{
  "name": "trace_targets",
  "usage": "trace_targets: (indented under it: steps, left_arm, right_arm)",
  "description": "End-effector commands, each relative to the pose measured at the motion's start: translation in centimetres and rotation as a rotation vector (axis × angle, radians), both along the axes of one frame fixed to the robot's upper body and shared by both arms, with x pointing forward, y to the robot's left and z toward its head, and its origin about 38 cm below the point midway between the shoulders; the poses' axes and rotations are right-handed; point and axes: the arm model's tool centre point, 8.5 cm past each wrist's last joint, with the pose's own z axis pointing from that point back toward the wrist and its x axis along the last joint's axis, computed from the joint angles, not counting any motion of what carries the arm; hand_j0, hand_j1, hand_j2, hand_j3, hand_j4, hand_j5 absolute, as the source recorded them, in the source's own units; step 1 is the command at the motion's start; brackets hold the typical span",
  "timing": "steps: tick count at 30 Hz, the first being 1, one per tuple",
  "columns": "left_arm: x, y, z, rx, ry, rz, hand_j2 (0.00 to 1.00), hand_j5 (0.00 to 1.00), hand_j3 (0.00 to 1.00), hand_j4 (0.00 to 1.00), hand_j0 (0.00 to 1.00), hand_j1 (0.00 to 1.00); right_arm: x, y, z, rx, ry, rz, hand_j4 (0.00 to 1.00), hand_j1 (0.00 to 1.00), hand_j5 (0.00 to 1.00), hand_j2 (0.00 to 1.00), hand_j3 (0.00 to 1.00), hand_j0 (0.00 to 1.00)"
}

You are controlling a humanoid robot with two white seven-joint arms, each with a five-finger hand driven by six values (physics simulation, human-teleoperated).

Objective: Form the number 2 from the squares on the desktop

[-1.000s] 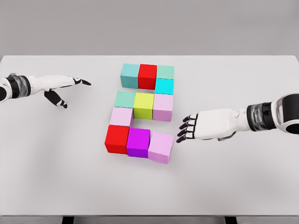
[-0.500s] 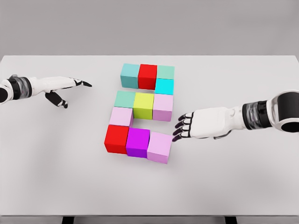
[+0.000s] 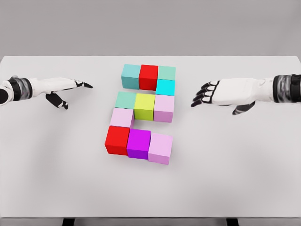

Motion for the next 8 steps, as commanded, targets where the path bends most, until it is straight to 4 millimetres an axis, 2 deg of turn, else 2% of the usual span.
trace_targets:
  steps: [1, 8]
  left_arm:
    - [0.01, 0.01, 0.03, -0.003, 0.001, 0.002, 1.0, 1.0, 1.0, 1.0, 1.0, 1.0]
    - [0.02, -0.07, 0.01, -0.004, 0.001, 0.0, 1.0, 1.0, 1.0, 1.0, 1.0, 1.0]
  right_arm:
    - [2.05, -4.46, 1.32, 0.15, 0.052, -0.165, 1.0, 1.0, 1.0, 1.0, 1.0, 1.0]
    - [2.08, -4.64, 1.09, 0.157, 0.06, -0.173, 1.0, 1.0, 1.0, 1.0, 1.0, 1.0]
